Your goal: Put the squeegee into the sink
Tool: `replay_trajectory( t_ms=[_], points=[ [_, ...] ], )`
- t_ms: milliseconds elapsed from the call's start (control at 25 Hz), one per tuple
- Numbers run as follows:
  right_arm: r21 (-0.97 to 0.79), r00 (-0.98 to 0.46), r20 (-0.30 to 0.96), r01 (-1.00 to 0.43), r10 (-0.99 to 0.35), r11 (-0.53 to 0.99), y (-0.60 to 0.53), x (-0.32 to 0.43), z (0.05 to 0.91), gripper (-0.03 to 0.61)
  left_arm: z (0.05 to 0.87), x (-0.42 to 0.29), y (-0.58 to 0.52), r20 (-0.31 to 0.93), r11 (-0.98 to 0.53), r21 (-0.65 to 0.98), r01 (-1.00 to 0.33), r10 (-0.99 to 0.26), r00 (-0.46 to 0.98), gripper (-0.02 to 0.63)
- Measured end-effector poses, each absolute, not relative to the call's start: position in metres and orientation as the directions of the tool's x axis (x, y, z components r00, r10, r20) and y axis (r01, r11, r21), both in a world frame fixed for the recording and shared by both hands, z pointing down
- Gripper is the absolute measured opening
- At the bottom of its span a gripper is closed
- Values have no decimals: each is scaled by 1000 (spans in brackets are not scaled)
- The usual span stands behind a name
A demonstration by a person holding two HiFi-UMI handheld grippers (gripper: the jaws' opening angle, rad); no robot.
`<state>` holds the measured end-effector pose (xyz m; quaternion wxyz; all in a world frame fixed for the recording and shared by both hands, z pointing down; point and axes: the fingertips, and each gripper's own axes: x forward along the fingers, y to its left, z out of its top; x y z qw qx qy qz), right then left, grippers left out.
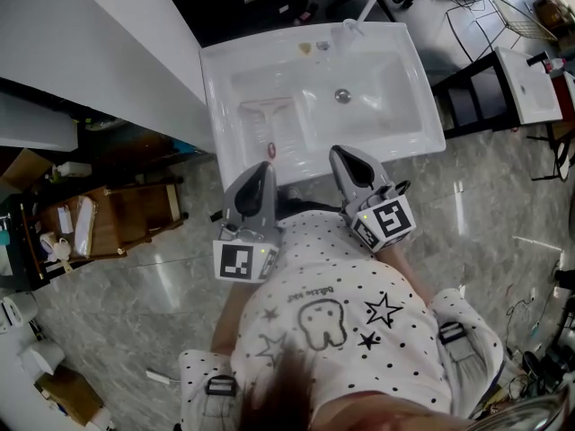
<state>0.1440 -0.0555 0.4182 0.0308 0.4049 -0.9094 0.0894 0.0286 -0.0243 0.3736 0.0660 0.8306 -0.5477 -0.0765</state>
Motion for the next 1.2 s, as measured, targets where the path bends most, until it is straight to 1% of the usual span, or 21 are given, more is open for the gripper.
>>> replay_trajectory(
  t_ms=[120, 280, 600, 1200],
  points=[
    [-144, -674, 124, -739, -729, 658, -55, 145, 418, -3, 373, 32, -26, -64, -394, 193, -898, -919, 389, 0],
    [-161, -667, 120, -744, -735, 649, -54, 148, 421, -3, 377, 34, -26, -39, -406, 189, -894, -913, 406, 0],
    [-162, -672, 125, -739, -729, 654, -51, 149, 421, -3, 378, 39, -26, -35, -415, 194, -889, -908, 416, 0],
    [-152, -675, 130, -738, -726, 658, -53, 143, 420, -3, 380, 30, -27, -32, -396, 207, -895, -917, 398, 0]
  ],
)
